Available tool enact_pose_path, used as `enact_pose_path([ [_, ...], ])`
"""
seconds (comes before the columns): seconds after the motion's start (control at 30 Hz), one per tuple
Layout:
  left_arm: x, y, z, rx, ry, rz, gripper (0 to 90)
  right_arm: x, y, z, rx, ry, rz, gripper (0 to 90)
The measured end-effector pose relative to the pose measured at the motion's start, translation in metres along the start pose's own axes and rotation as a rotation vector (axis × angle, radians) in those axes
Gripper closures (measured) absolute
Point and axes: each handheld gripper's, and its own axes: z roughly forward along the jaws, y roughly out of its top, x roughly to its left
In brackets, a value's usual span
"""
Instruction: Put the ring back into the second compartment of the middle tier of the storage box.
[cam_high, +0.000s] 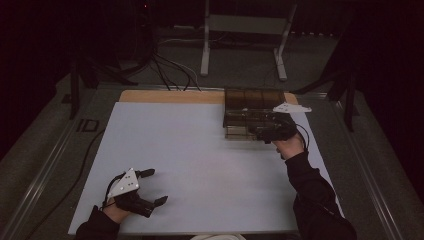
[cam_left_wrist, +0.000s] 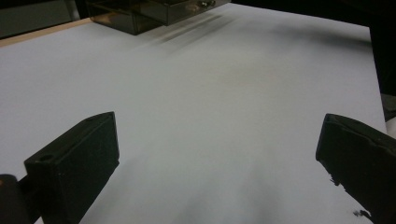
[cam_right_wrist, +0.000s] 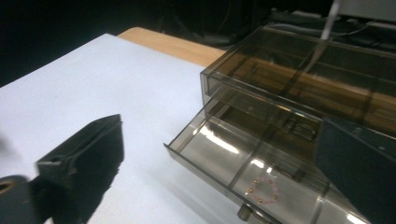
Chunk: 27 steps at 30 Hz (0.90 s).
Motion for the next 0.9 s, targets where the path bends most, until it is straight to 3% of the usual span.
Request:
enact_pose_path([
  [0.37, 0.000, -0.001, -0.004, -0.011, 0.007, 0.001, 0.8, 0.008, -0.017, -0.012, -0.005, 0.024, -0.024, 0.6],
  [0.9, -0.001, -0.001, -0.005, -0.014, 0.009, 0.001, 0.8, 0.012, -0.063, -0.037, -0.035, 0.044, 0.005, 0.7],
])
